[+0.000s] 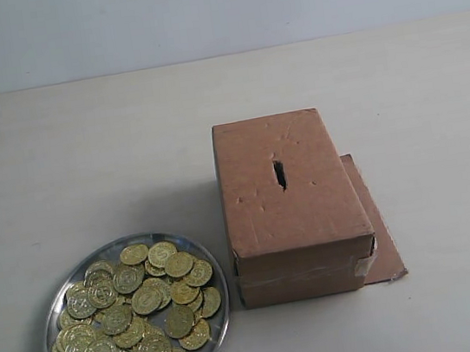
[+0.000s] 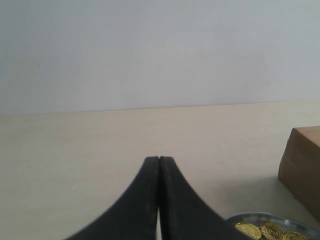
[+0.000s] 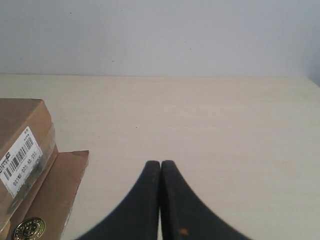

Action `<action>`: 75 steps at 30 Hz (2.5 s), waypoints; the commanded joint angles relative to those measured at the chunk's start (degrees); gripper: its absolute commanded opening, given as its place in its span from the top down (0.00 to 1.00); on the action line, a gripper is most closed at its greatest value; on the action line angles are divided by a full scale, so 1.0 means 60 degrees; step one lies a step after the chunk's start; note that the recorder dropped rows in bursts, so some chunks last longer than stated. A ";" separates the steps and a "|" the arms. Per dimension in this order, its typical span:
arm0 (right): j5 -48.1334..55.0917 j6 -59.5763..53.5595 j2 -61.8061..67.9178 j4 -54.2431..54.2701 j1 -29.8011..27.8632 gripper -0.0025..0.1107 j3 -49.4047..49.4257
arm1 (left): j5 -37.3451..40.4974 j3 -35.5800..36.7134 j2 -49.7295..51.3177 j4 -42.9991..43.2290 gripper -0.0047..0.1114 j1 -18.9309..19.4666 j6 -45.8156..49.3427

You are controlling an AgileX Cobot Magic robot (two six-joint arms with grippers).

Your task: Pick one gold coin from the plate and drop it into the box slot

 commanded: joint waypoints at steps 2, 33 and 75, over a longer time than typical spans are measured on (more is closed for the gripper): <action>-0.0092 -0.0051 -0.0065 0.0028 -0.0049 0.98 0.0043 | 0.0044 0.0033 -0.0061 0.0047 0.95 0.0019 0.0025; -0.0092 -0.0051 -0.0065 0.0028 -0.0049 0.98 0.0043 | 0.1392 0.0033 -0.0061 0.6288 0.95 0.0019 -0.6062; -0.0092 -0.0051 -0.0065 0.0028 -0.0049 0.98 0.0043 | 0.1375 0.0033 -0.0061 0.6321 0.95 0.0019 -0.6499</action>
